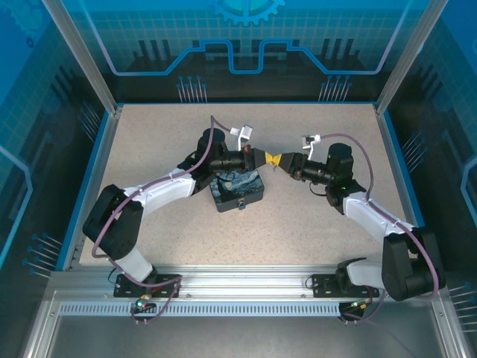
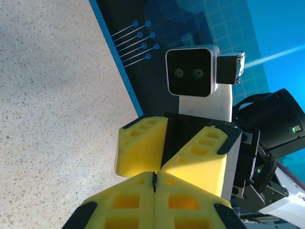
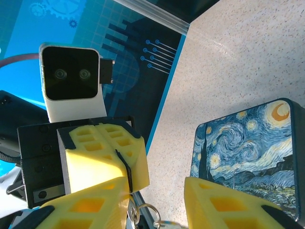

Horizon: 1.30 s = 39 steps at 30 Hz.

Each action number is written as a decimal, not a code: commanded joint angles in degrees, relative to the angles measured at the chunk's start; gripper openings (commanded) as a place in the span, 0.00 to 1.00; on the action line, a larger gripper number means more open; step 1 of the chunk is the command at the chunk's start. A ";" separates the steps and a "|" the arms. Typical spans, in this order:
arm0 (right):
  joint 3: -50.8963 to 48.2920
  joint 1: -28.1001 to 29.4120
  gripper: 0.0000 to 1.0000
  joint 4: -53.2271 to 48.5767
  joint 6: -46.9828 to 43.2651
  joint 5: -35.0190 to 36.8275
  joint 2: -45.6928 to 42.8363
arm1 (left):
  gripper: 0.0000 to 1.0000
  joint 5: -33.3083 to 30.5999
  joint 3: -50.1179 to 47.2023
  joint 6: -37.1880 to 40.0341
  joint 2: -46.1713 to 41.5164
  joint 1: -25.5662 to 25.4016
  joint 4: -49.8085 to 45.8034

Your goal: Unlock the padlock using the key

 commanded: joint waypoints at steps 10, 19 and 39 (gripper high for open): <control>0.74 1.29 0.26 2.56 -0.33 -1.59 0.40 | 0.00 0.33 -0.35 -1.53 1.41 0.50 2.13; 0.52 1.38 0.19 1.78 -1.50 -3.88 0.30 | 0.00 0.62 0.66 -1.65 2.25 0.63 0.85; -0.96 1.19 0.00 -0.72 0.96 -0.50 0.39 | 0.57 -4.20 -0.35 -2.60 -0.08 0.70 -1.95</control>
